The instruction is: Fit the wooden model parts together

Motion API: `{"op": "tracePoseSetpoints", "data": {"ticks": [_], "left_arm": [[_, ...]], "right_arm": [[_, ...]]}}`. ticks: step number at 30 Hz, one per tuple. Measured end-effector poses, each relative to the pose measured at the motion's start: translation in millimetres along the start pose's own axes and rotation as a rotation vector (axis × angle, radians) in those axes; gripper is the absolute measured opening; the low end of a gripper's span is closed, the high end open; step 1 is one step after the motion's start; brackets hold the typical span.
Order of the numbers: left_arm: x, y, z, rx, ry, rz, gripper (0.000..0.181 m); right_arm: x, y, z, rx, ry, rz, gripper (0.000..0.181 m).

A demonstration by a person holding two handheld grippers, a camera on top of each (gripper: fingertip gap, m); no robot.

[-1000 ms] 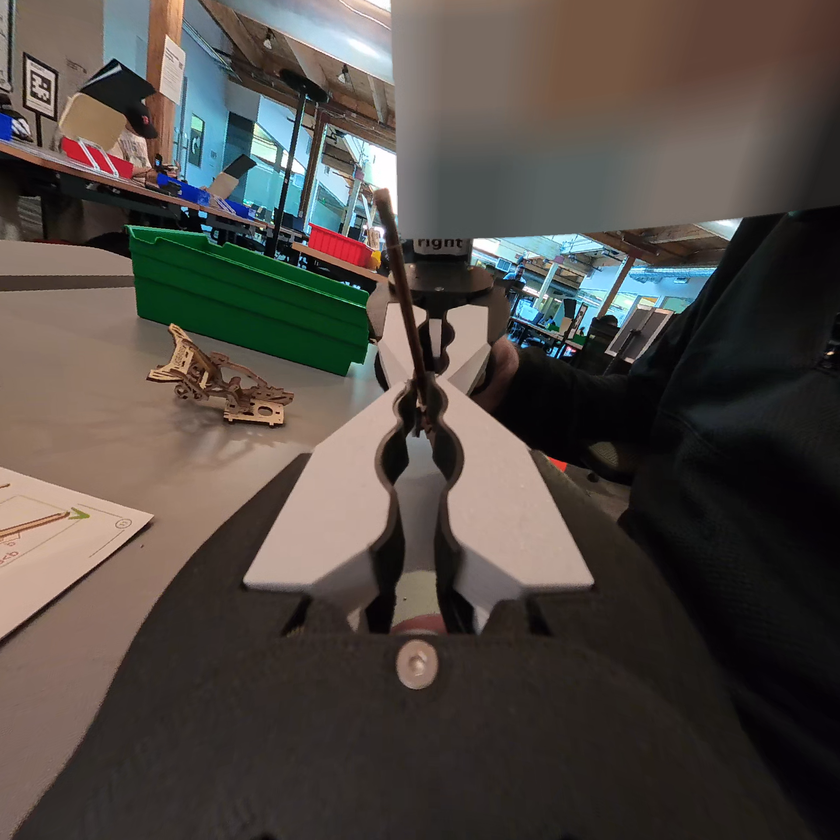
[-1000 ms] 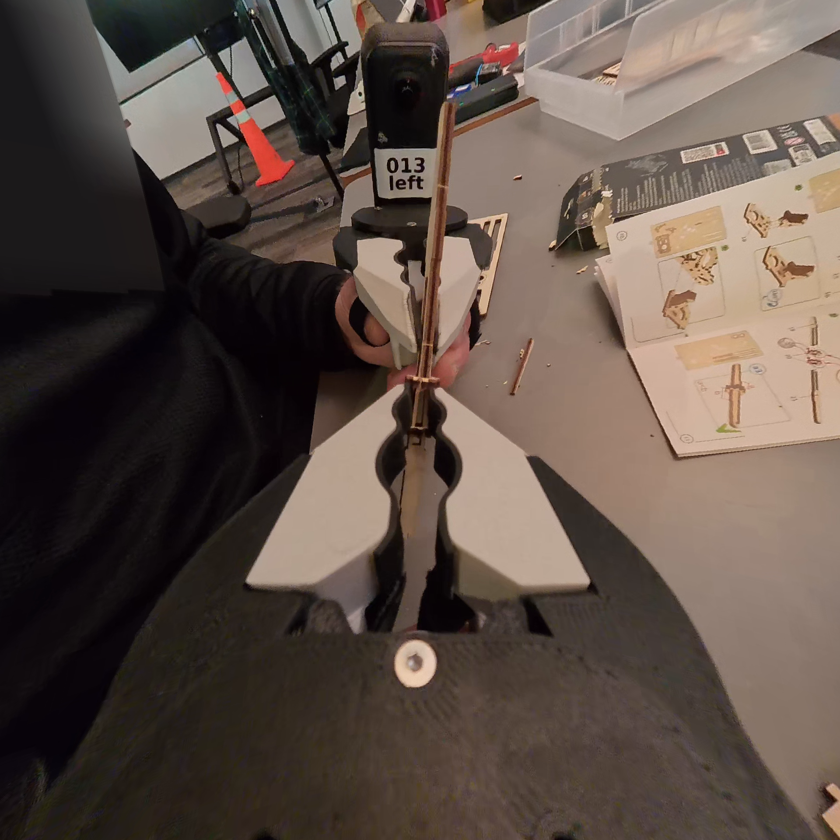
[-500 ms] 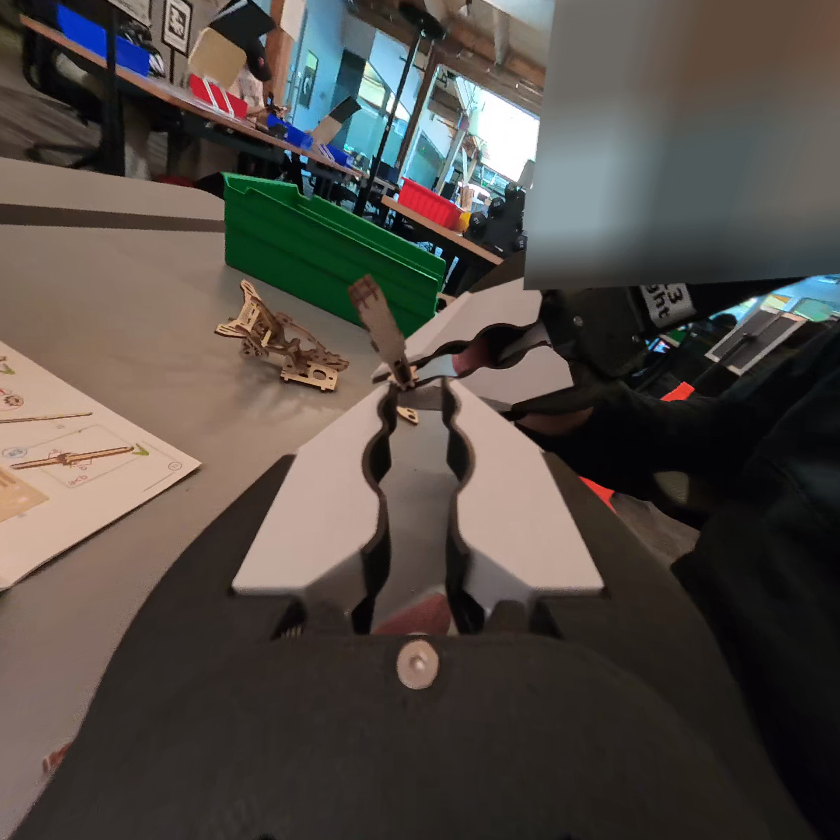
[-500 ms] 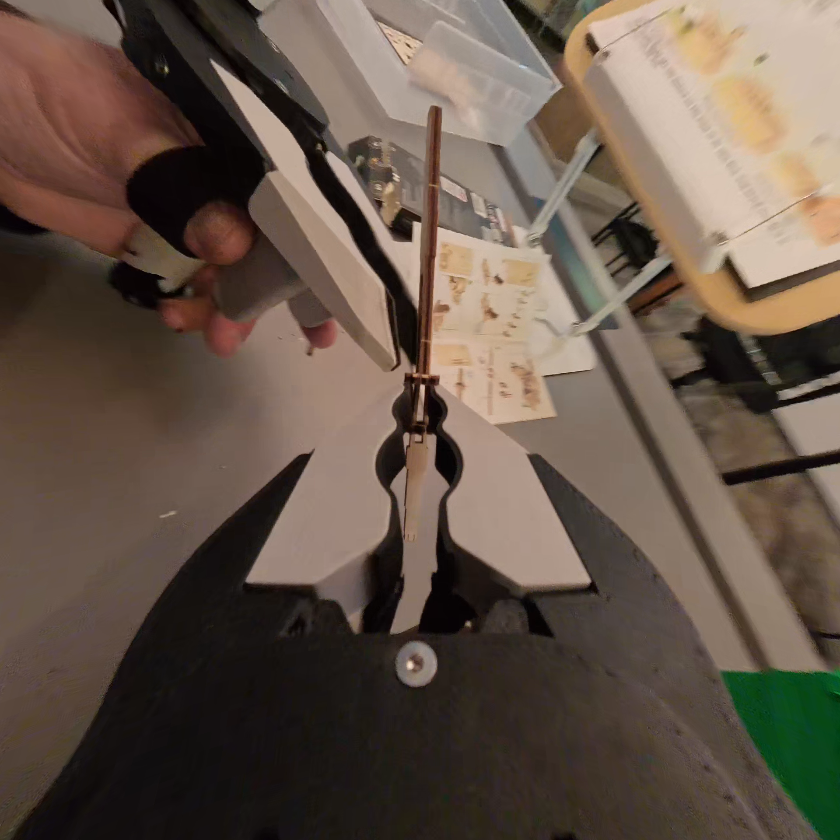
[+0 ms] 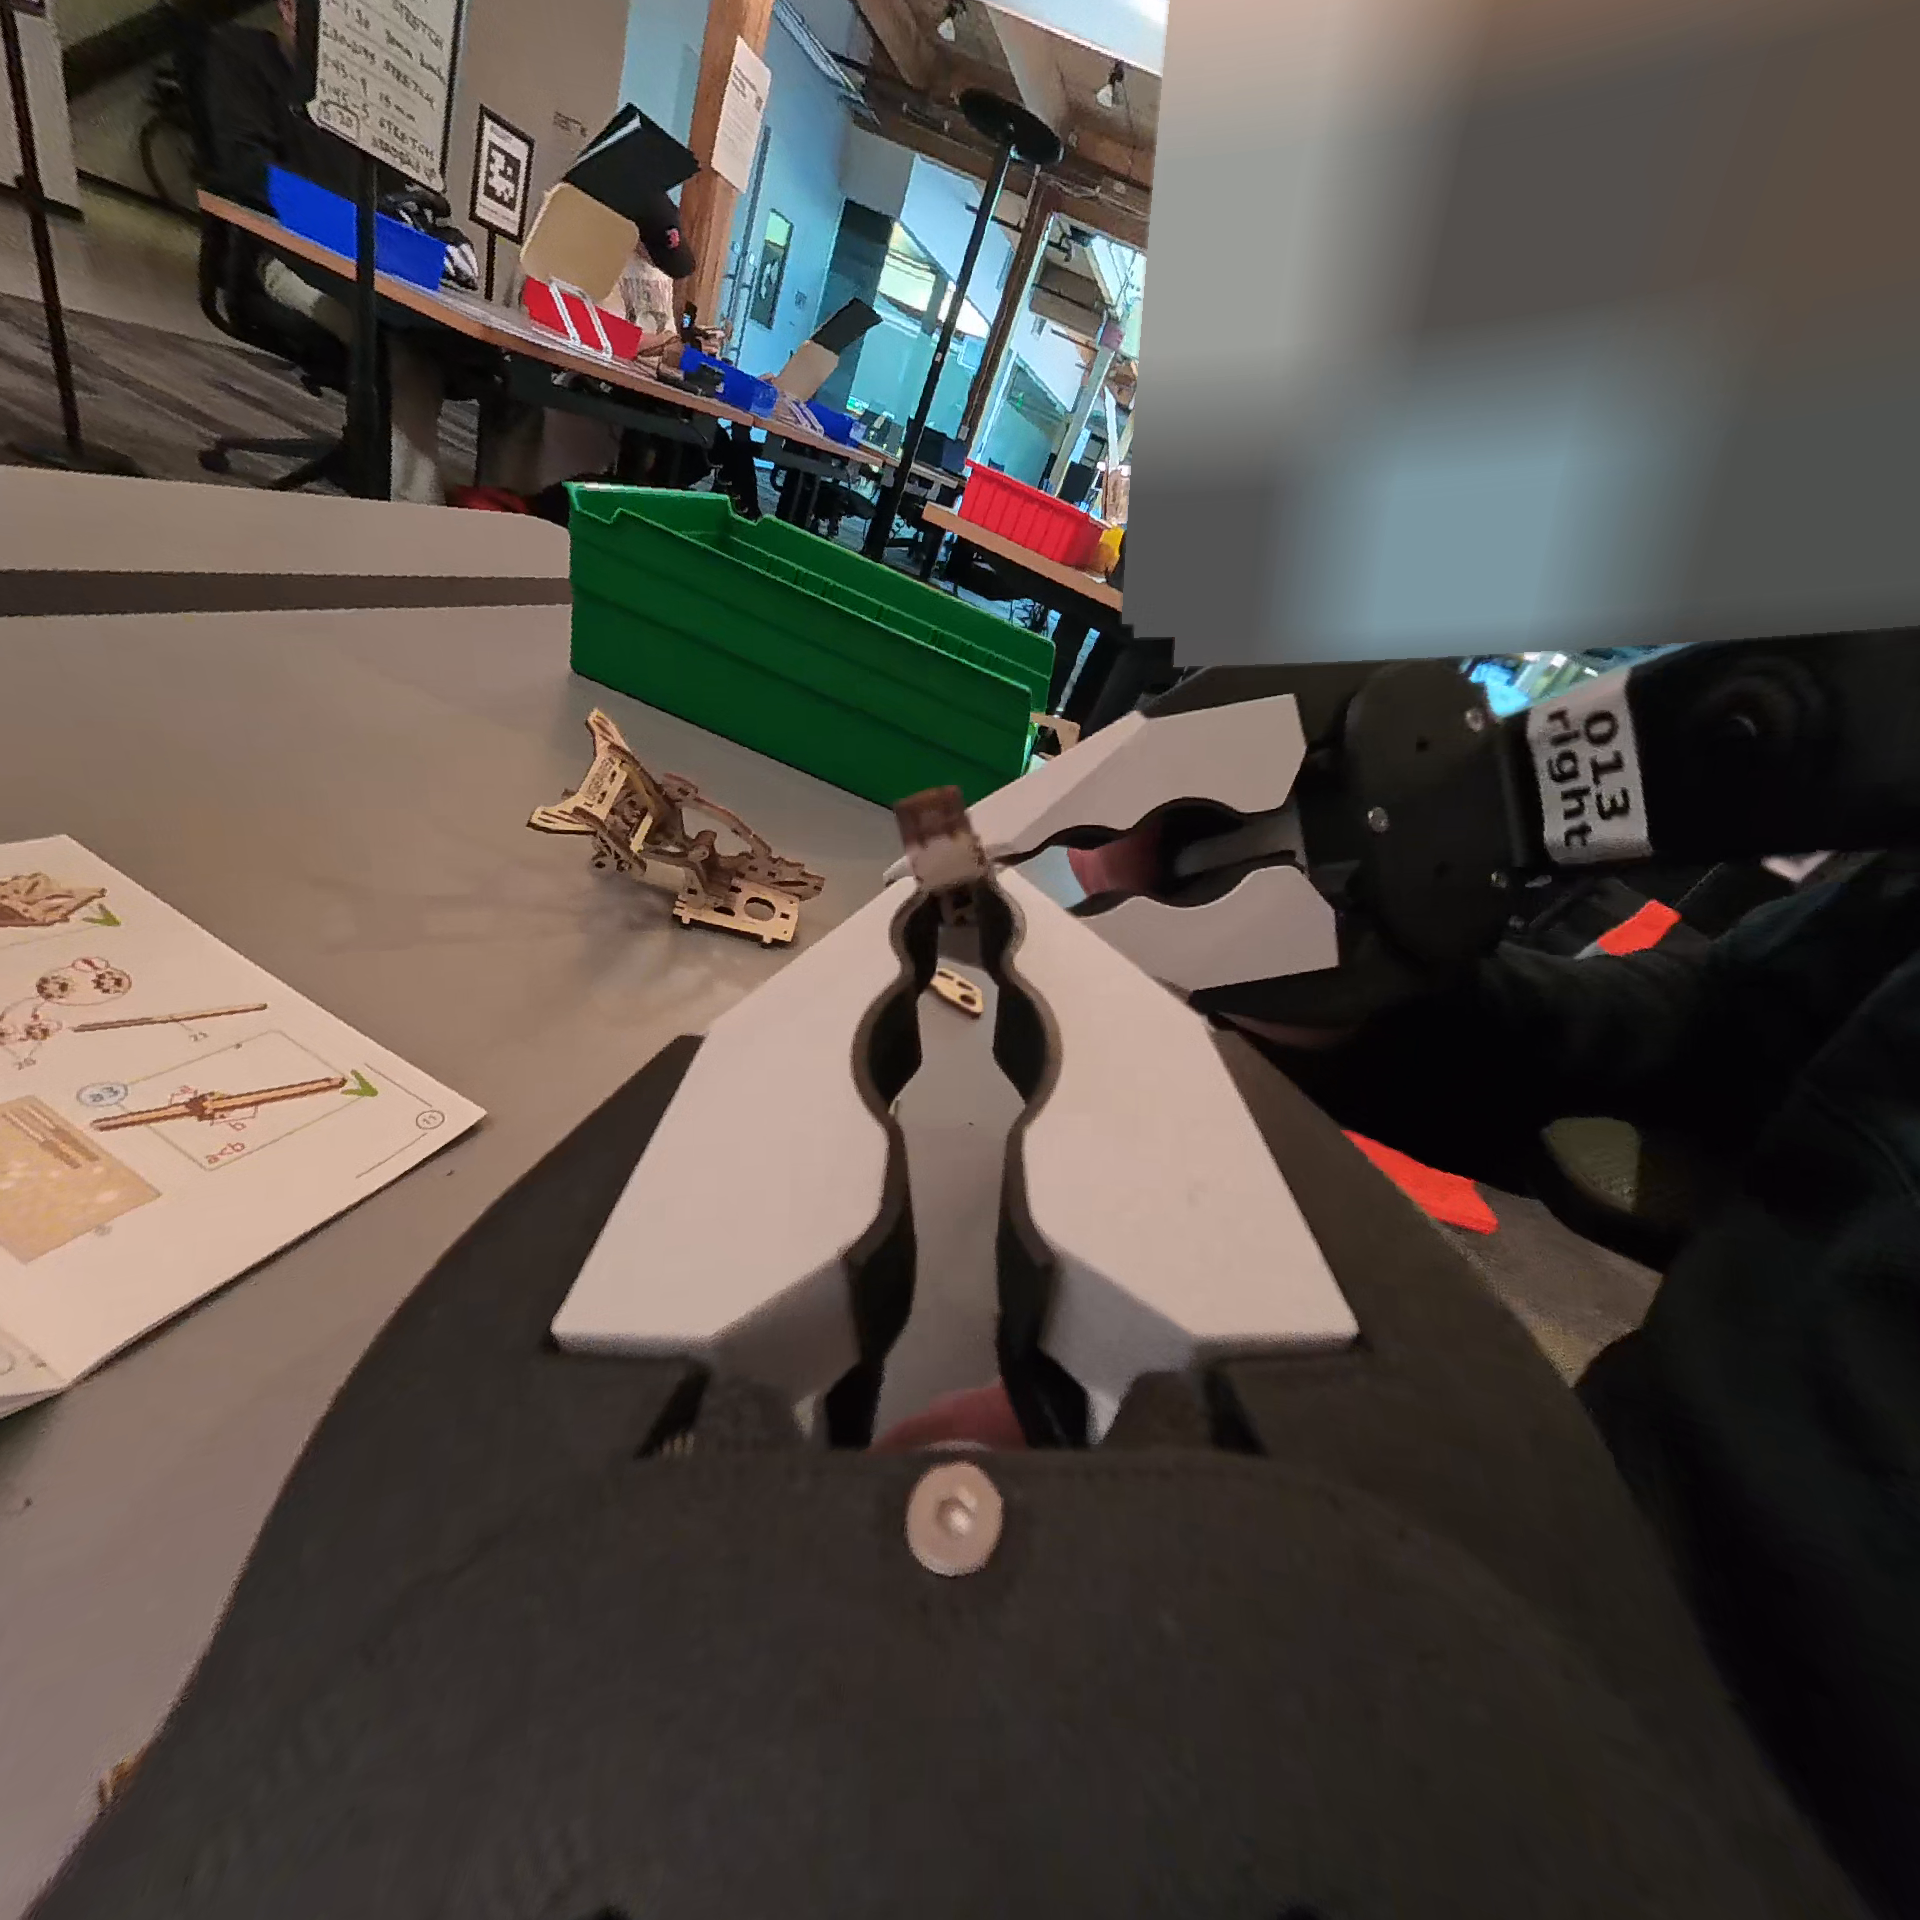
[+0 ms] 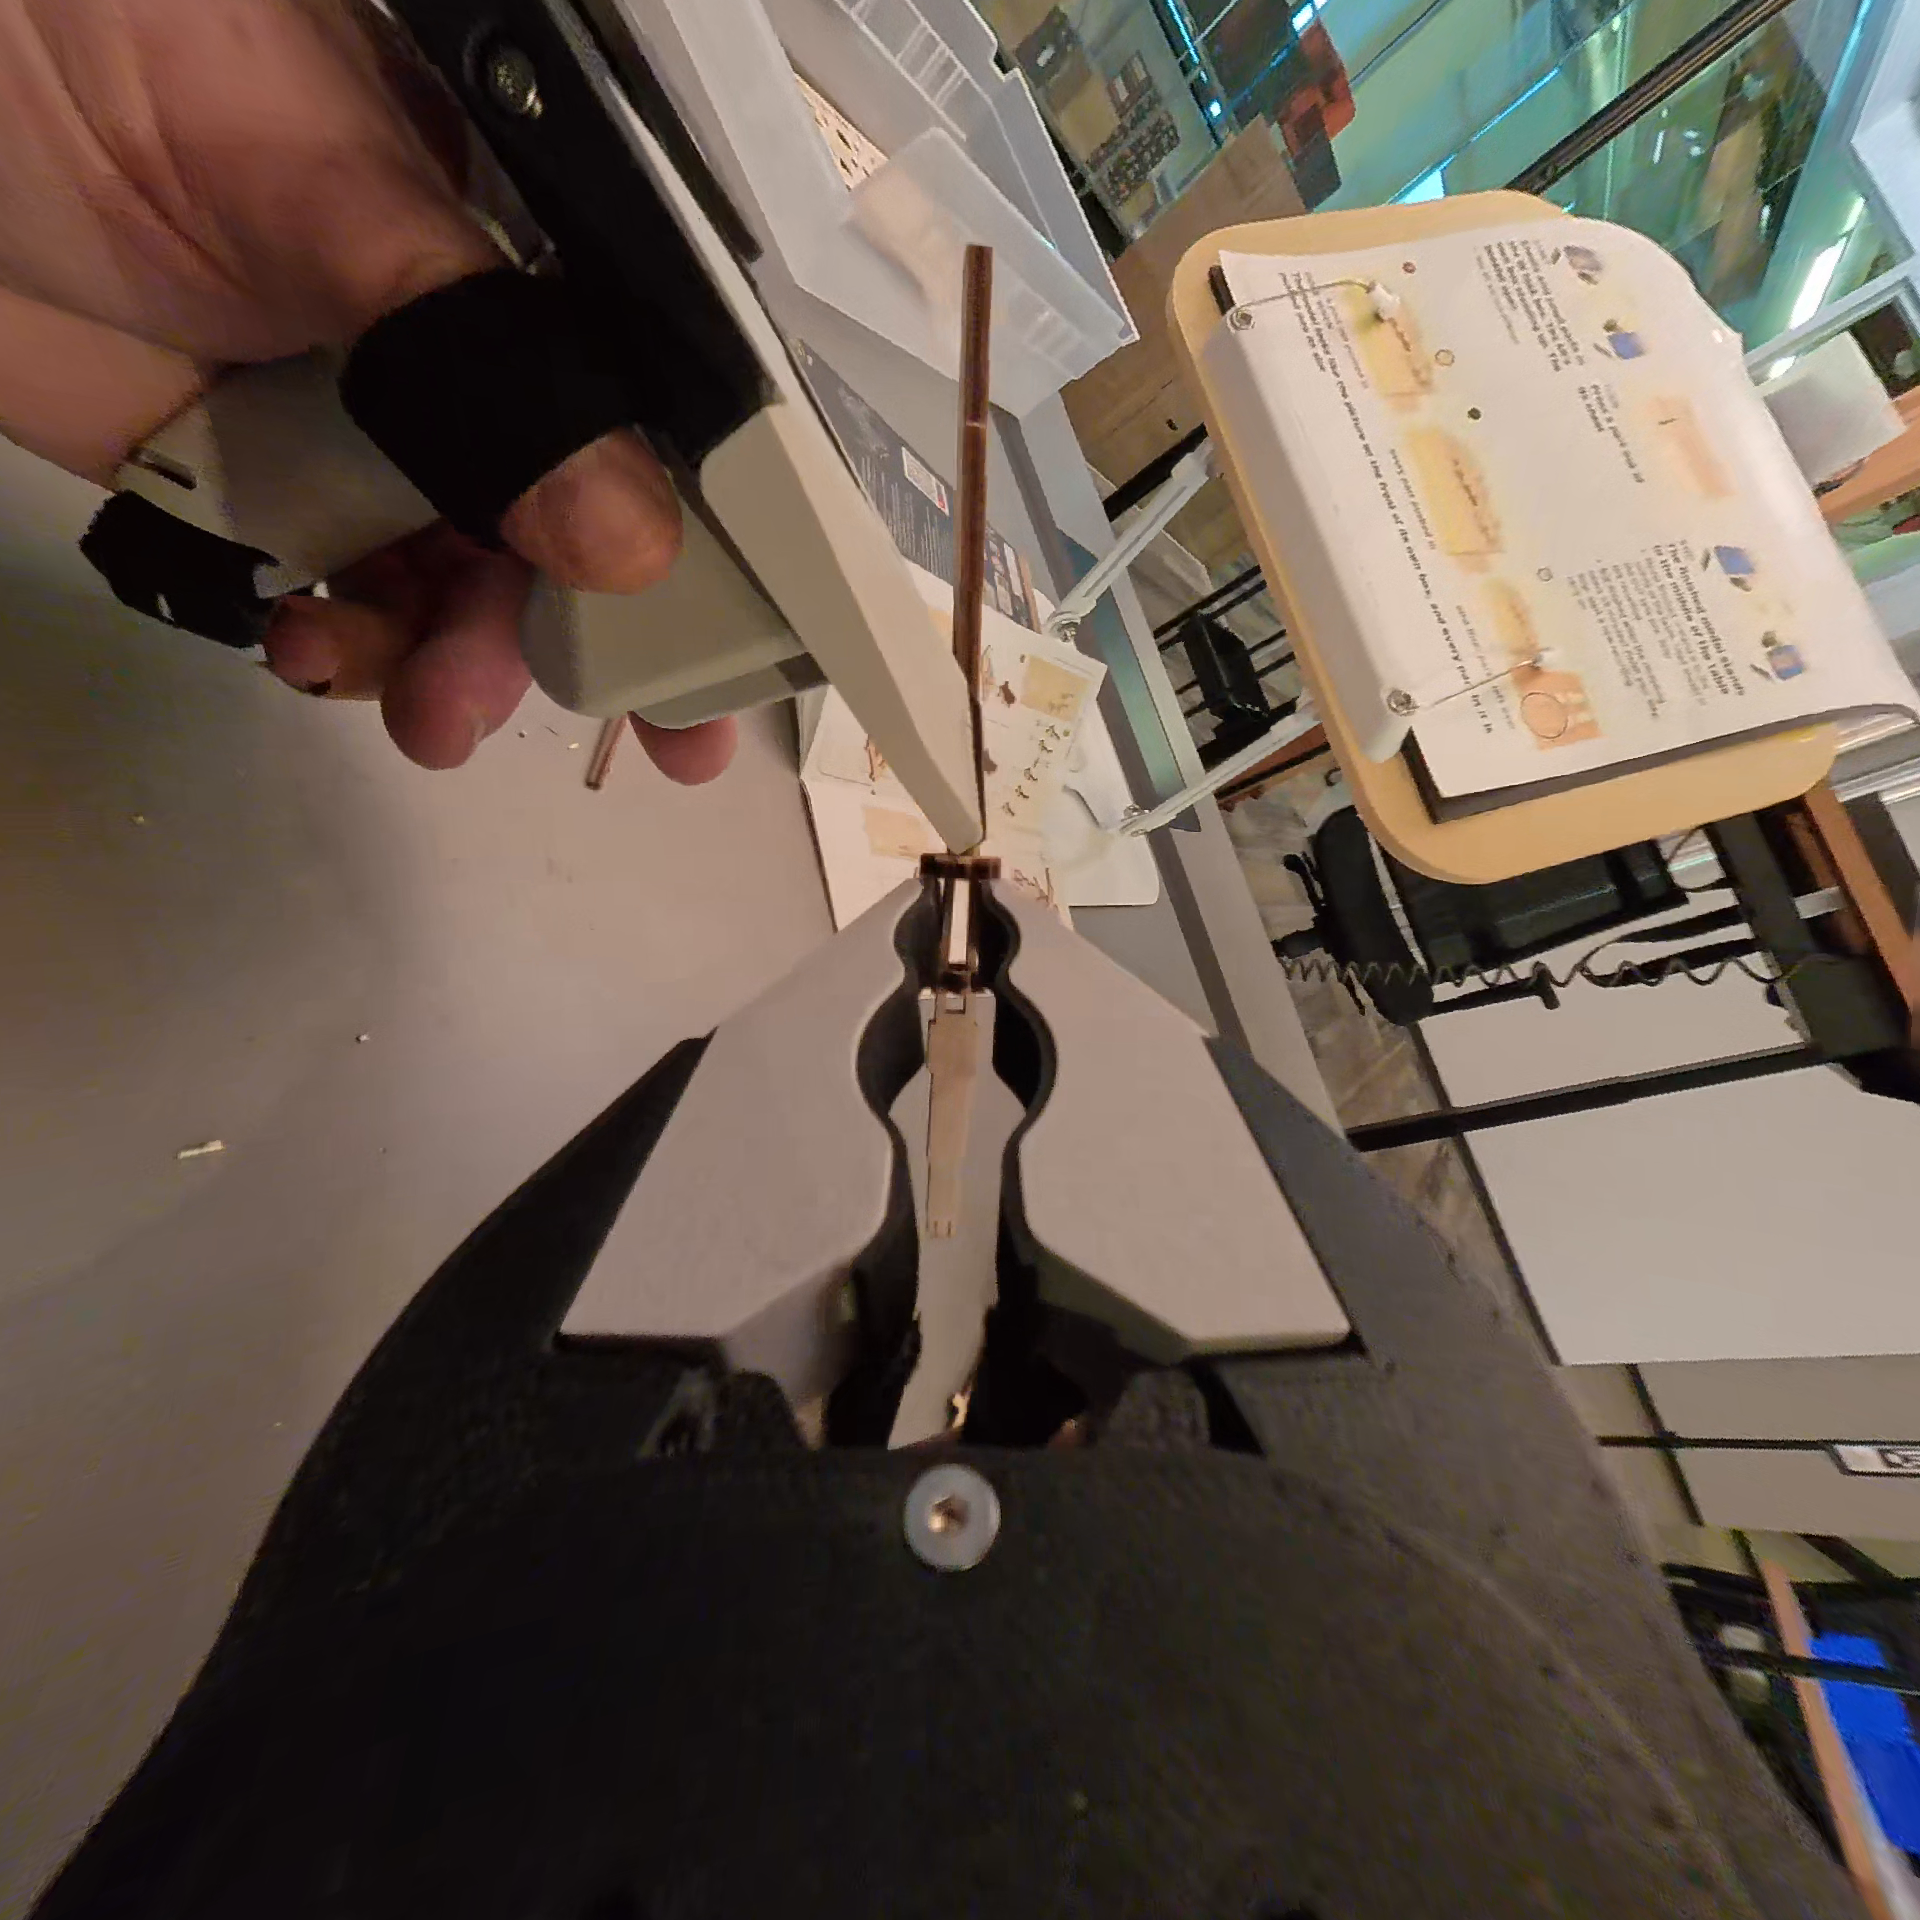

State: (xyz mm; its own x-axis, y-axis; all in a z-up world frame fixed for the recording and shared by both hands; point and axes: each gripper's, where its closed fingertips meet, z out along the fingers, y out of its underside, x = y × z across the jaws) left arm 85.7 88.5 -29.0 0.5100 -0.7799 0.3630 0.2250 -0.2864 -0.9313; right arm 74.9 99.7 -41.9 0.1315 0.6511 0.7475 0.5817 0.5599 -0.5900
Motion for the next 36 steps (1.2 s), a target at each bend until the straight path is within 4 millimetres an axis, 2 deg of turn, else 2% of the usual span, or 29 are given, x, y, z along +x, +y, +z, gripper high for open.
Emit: {"op": "tracePoseSetpoints", "data": {"ticks": [6,7,20,22,23,25,29,30,31,34,36], "left_arm": [[4,-1,-3,0.006,0.035,0.054,0.005],[4,-1,-3,0.000,0.031,0.062,0.005],[-5,5,-6,0.001,0.014,0.049,0.005],[-6,4,-8,-0.037,-0.012,0.163,0.005],[-1,6,-9,-0.064,0.006,0.218,0.005],[6,16,-9,-0.149,0.034,0.356,0.006],[11,17,-11,-0.192,0.044,0.480,0.005],[12,17,-12,-0.198,0.049,0.499,0.005],[15,15,-12,-0.192,0.059,0.494,0.005],[20,11,-11,-0.168,0.067,0.480,0.005],[13,8,-12,-0.160,0.022,0.432,0.012]], "right_arm": [[-3,-4,-2,0.063,-0.092,0.155,0.011],[-4,-6,-3,0.068,-0.107,0.160,0.006],[-10,0,5,-0.036,-0.116,0.100,0.004],[-11,-1,6,-0.011,-0.135,0.117,0.009],[-10,-1,4,0.004,-0.145,0.134,0.018],[-15,0,1,0.026,-0.223,0.221,0.028],[-25,-6,-6,0.085,-0.402,0.343,0.032],[-27,-10,-8,0.108,-0.434,0.361,0.030],[-29,-13,-9,0.125,-0.458,0.370,0.020],[-36,-9,-7,0.078,-0.471,0.321,0.003],[-34,-9,-5,0.065,-0.435,0.293,0.003]]}}
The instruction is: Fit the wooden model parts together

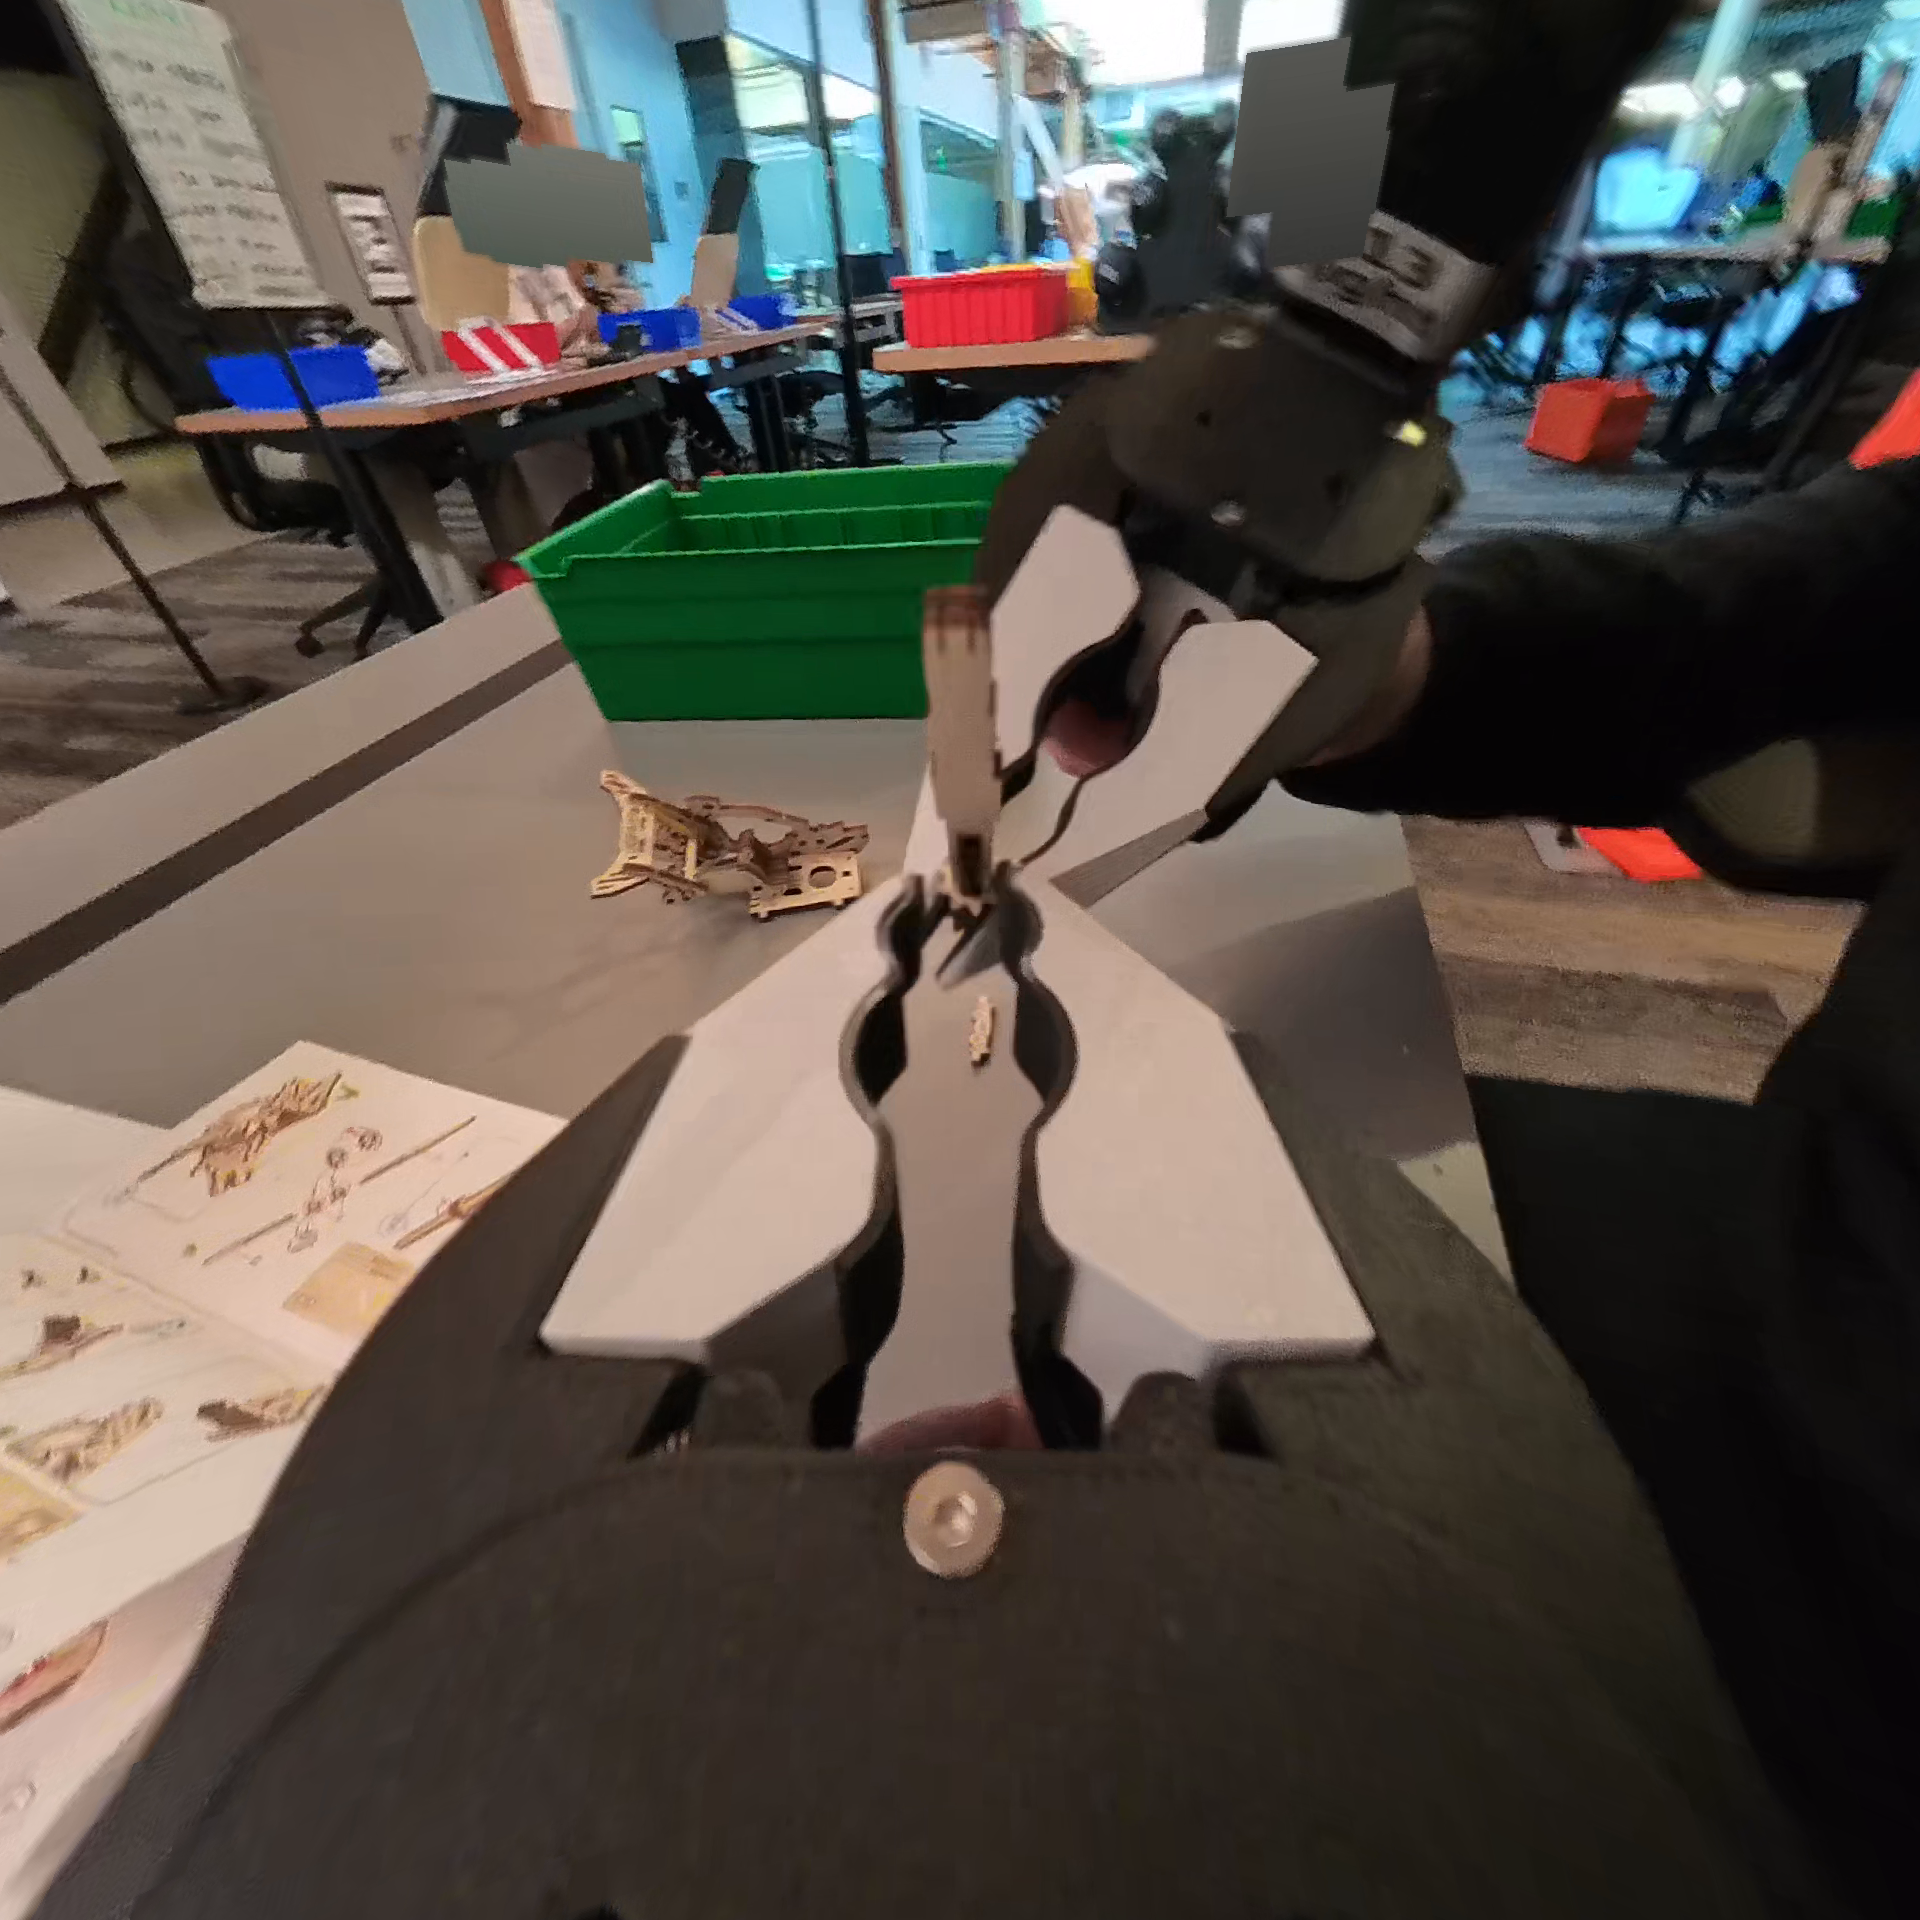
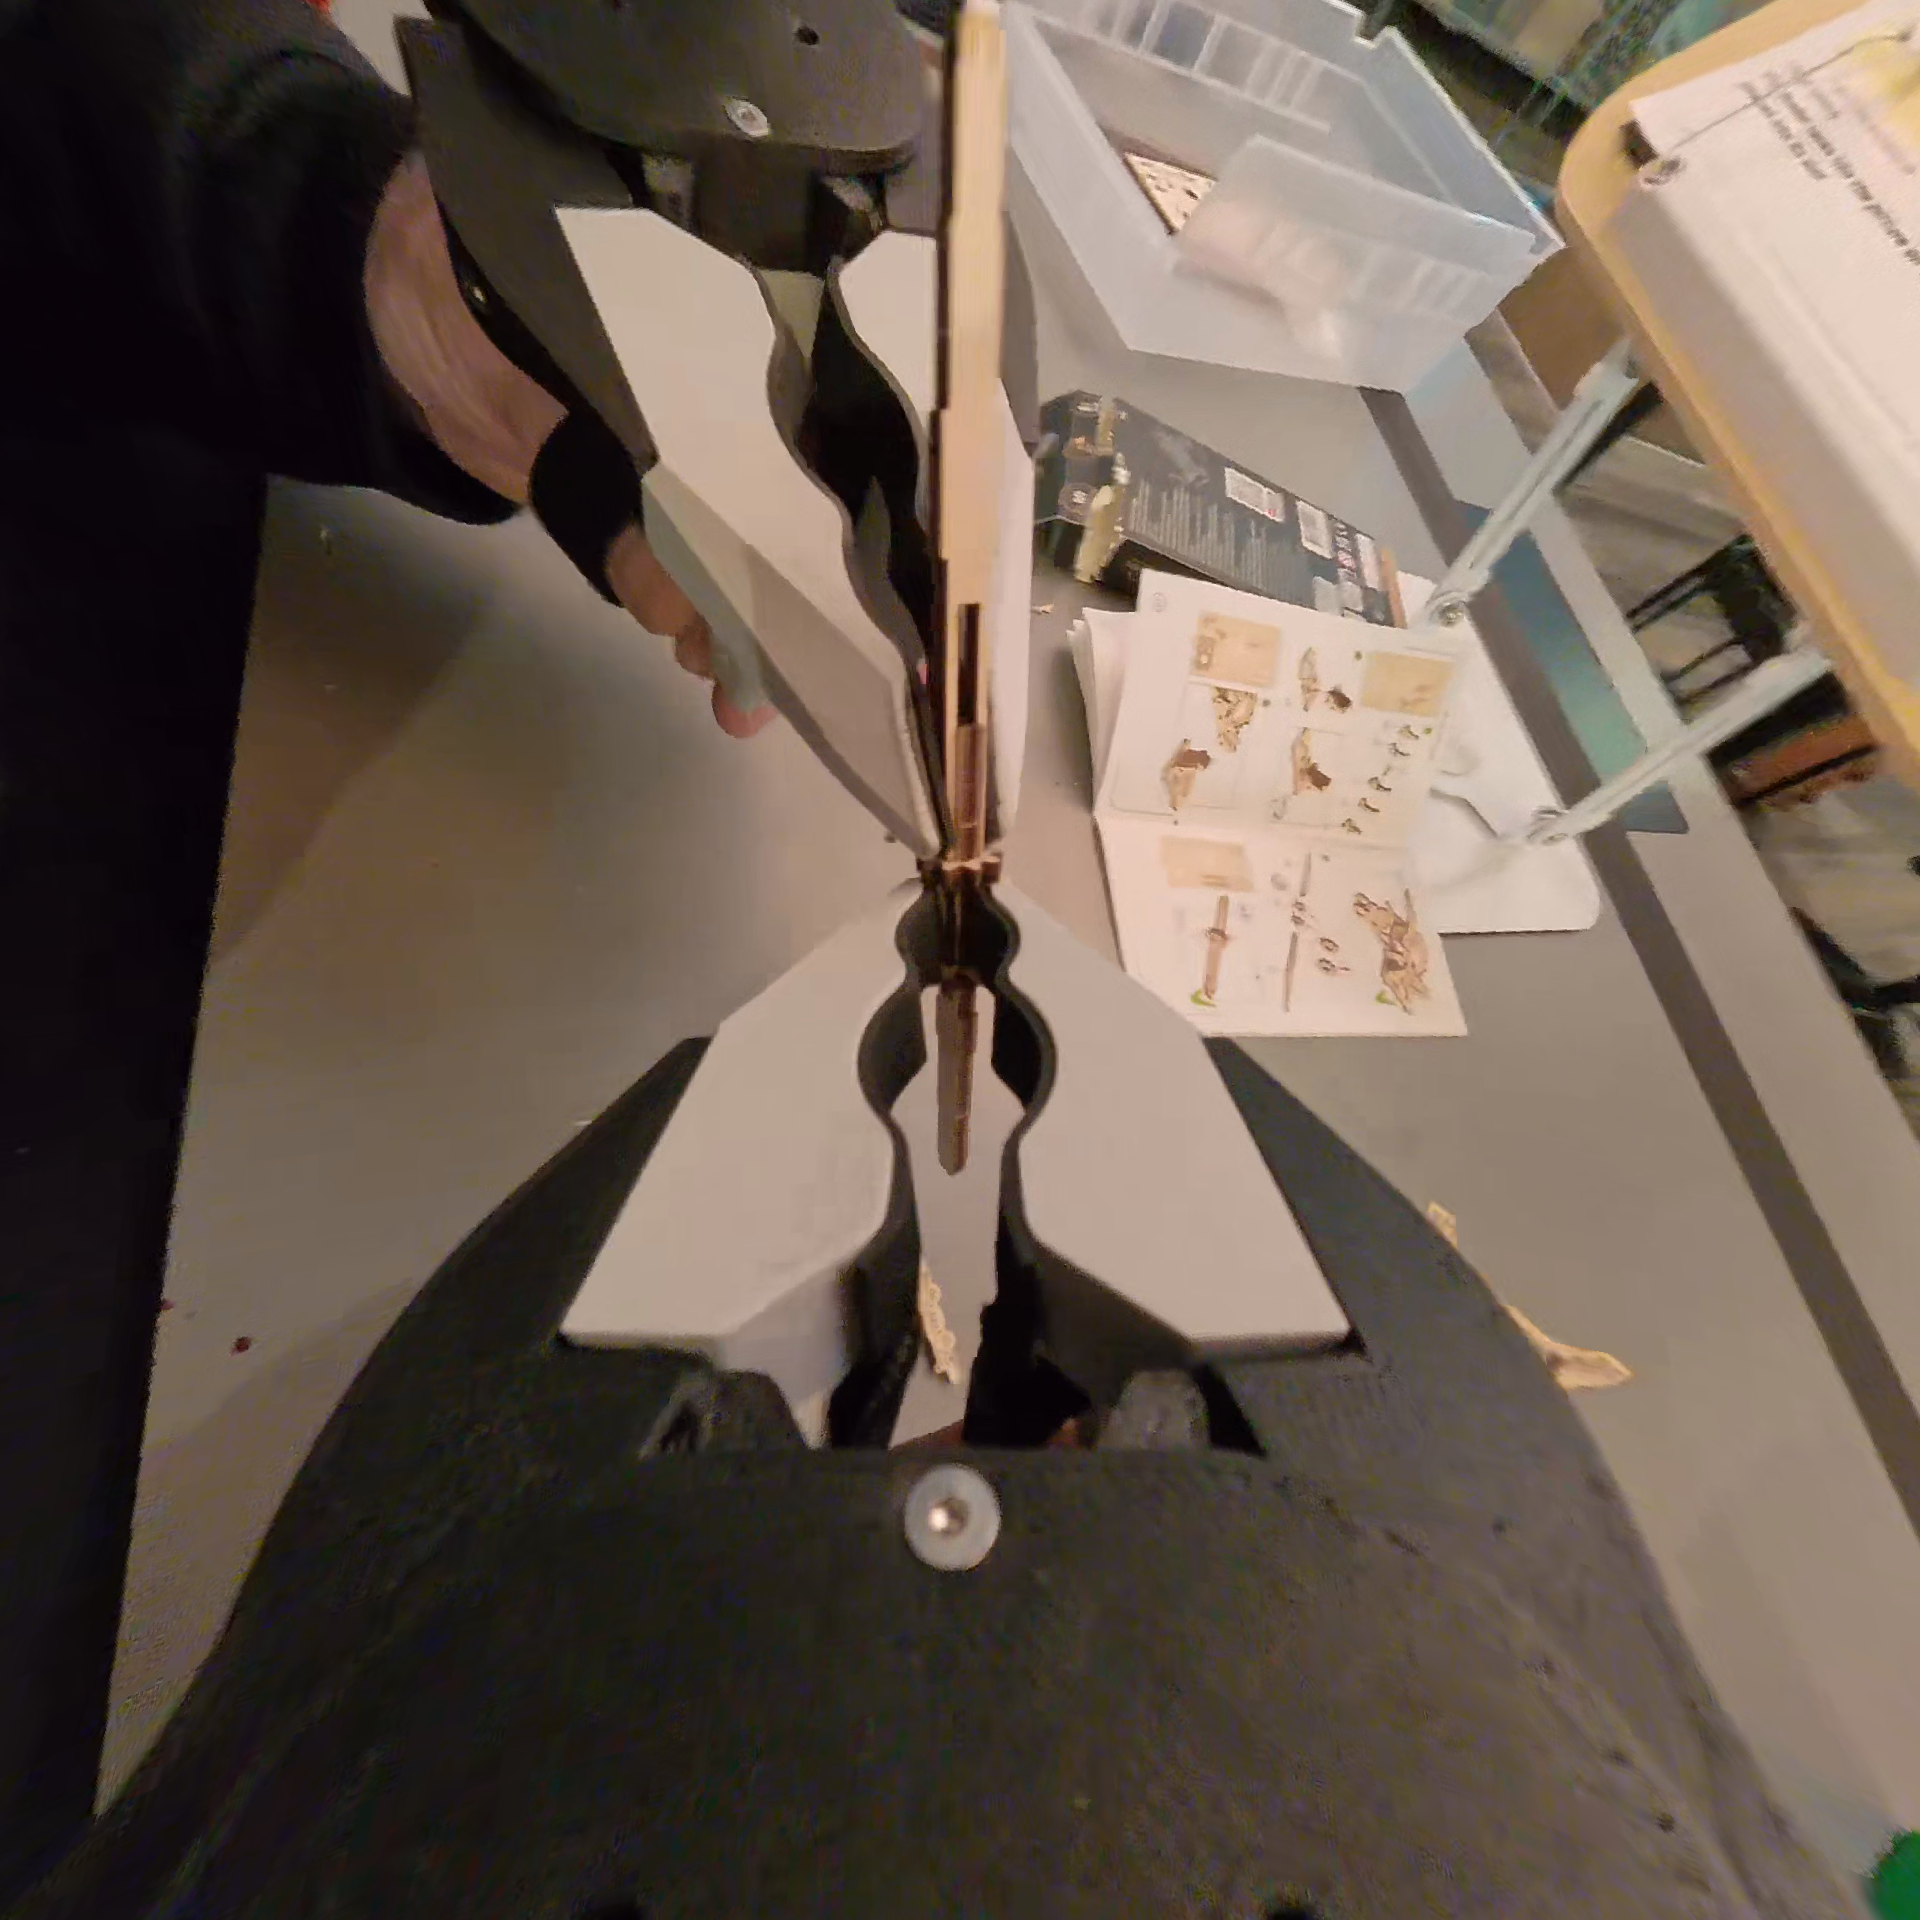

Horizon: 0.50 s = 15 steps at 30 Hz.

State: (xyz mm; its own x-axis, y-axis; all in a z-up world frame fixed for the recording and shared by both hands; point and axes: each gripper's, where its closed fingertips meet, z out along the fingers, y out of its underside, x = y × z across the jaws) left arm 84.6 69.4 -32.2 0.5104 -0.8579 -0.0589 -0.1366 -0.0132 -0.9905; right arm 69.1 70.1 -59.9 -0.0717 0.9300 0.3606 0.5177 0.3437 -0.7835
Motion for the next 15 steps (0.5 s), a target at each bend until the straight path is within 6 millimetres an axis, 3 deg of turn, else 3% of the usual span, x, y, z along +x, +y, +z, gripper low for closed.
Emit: {"op": "tracePoseSetpoints", "data": {"ticks": [3,5,10,15], "left_arm": [[-11,-2,-1,0.027,-0.064,-0.186,0.032],[-8,-11,1,0.090,-0.040,-0.318,0.031],[-12,-7,10,0.107,-0.070,-0.554,0.016],[-11,-10,14,0.103,-0.083,-0.570,0.009]], "right_arm": [[17,0,-3,-0.043,0.170,-0.093,0.002],[25,1,-4,-0.093,0.283,-0.198,0.003],[38,0,-10,-0.159,0.463,-0.354,0.002],[42,-4,-14,-0.179,0.524,-0.425,0.002]]}}
